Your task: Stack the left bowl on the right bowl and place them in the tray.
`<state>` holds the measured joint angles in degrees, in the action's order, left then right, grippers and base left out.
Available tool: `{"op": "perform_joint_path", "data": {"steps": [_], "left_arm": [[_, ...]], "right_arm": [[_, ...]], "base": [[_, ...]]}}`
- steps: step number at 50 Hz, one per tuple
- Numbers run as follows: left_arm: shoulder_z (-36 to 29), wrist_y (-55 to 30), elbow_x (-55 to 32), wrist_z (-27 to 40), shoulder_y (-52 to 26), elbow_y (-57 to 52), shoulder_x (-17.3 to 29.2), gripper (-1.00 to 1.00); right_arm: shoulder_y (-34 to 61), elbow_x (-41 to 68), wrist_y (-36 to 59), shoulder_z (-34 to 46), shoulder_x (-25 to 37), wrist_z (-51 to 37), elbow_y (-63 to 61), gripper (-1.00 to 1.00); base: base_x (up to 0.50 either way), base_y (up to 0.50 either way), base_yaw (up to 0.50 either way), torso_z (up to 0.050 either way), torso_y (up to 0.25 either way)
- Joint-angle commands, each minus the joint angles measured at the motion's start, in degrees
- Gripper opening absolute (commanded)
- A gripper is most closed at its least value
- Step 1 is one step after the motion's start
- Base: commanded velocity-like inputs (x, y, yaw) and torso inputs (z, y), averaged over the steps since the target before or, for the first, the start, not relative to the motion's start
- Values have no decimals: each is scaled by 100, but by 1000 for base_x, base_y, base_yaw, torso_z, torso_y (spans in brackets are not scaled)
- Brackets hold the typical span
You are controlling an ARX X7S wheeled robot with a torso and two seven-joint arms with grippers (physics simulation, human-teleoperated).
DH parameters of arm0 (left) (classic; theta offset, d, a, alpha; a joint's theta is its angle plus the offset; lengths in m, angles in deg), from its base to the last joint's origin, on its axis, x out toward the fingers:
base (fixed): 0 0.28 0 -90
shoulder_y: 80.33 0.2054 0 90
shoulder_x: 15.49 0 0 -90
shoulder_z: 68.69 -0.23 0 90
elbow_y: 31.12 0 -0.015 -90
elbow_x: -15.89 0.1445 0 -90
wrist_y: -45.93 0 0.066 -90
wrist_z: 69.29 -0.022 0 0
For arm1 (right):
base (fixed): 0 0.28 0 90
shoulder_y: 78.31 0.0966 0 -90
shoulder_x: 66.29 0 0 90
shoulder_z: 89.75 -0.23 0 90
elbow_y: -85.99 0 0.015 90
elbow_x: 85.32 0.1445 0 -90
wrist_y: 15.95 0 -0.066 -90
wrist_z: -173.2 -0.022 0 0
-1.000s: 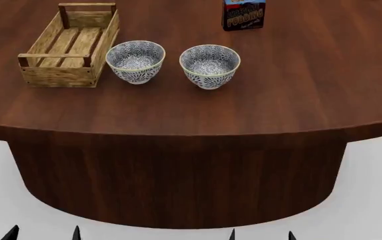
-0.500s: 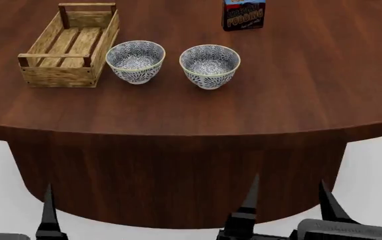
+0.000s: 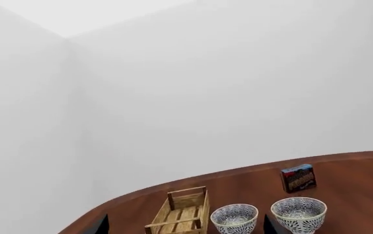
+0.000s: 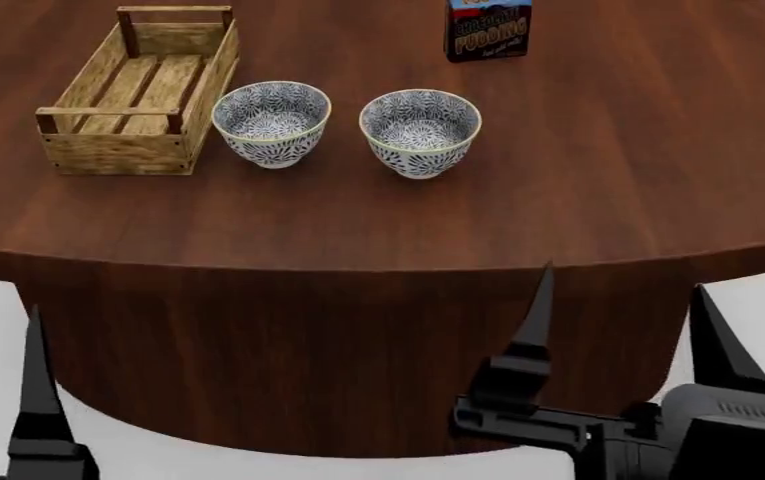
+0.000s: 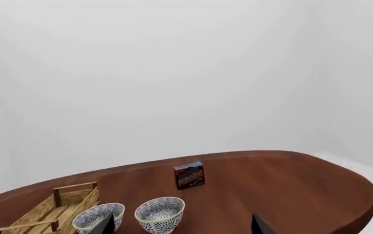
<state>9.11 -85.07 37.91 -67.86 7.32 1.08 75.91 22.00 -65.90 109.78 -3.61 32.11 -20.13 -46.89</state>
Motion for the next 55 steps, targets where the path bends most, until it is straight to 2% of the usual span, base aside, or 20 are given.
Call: {"op": "perform_joint_path", "data": {"steps": [1, 8, 17, 19, 22, 26, 32, 36, 45, 55], "left_arm": [[-101, -5, 494, -98, 27, -219, -139, 100], [-497, -278, 963, -172, -221, -219, -140, 100], [-25, -253, 700, -345, -310, -219, -140, 100], [-105, -711, 972, -654, -677, -219, -140, 100], [-45, -916, 1101, -895, -1022, -219, -140, 100], [193, -537, 650, -614, -714, -219, -140, 100], [489, -407, 162, -523, -554, -219, -139, 100], [383, -687, 194, -582, -705, -219, -139, 100], [311, -713, 257, -605, -781, -219, -139, 100], [238, -777, 343, -691, -876, -219, -139, 100]], "right_arm": [[180, 281, 512, -86, 58, -245, -574, 100], [217, 301, 555, -111, 141, -332, -777, 100], [305, 455, 762, -155, 214, -437, -1018, 100], [323, 460, 789, -132, 221, -470, -1057, 100], [366, 456, 827, -62, 236, -509, -1104, 100], [421, 499, 903, -27, 221, -582, -1170, 100], [501, 547, 965, -26, 256, -642, -1184, 100], [522, 563, 961, -4, 272, -661, -1160, 100], [627, 627, 1028, 35, 278, -756, -1158, 100], [661, 707, 1085, -2, 295, -866, -1167, 100]], "base": [[0, 0, 0, 0, 0], [0, 0, 0, 0, 0], [52, 202, 0, 0, 0], [123, 482, 0, 0, 0], [133, 500, 0, 0, 0], [133, 500, 0, 0, 0], [133, 500, 0, 0, 0], [200, 500, 0, 0, 0], [293, 455, 0, 0, 0], [299, 178, 0, 0, 0]]}}
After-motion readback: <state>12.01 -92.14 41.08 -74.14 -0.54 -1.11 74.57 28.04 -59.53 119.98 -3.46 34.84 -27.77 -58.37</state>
